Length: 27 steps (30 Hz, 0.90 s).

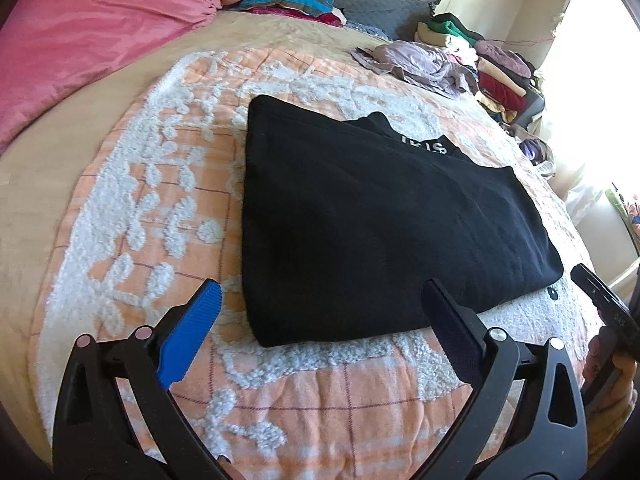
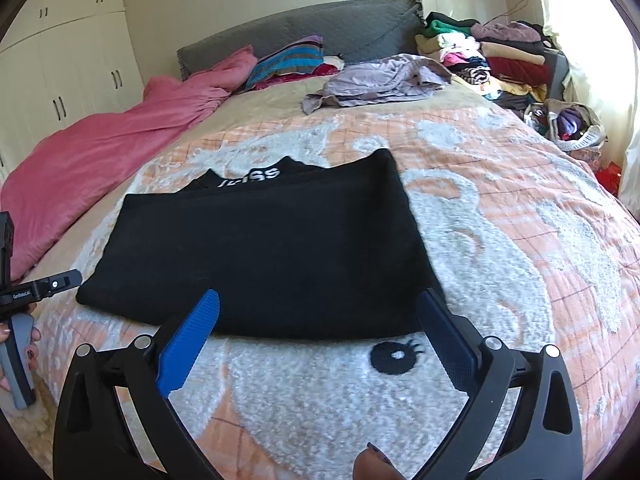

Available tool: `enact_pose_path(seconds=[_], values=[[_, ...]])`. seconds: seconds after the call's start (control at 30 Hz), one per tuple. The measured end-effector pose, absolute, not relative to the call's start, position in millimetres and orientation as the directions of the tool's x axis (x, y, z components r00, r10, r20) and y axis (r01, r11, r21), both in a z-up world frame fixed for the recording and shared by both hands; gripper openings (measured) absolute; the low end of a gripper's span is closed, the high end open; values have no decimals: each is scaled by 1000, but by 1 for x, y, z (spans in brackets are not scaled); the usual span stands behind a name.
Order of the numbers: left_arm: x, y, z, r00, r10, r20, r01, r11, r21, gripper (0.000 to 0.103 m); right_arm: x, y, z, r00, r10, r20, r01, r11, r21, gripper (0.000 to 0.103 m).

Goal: Fold small clothes
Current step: 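Withdraw both open tools from the folded shirt, then move both open tools to one side edge of the folded black shirt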

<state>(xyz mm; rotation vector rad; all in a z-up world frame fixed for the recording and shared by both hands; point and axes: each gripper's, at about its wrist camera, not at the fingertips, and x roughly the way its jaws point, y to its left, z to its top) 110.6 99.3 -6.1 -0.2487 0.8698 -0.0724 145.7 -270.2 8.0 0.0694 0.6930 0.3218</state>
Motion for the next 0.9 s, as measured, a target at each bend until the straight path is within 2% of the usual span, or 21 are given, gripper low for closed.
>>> enact_pose_path(seconds=[0.5,0.9], values=[[116,143,-7,650,-85,-755,-187,945,-268,93,136,-170,12,677,406,-614,-472,879,60,98],[135,164,-3,637,5,-771,-249,948,-200,93,119,-63,-5,601,474,-643,-670,738,-82,98]])
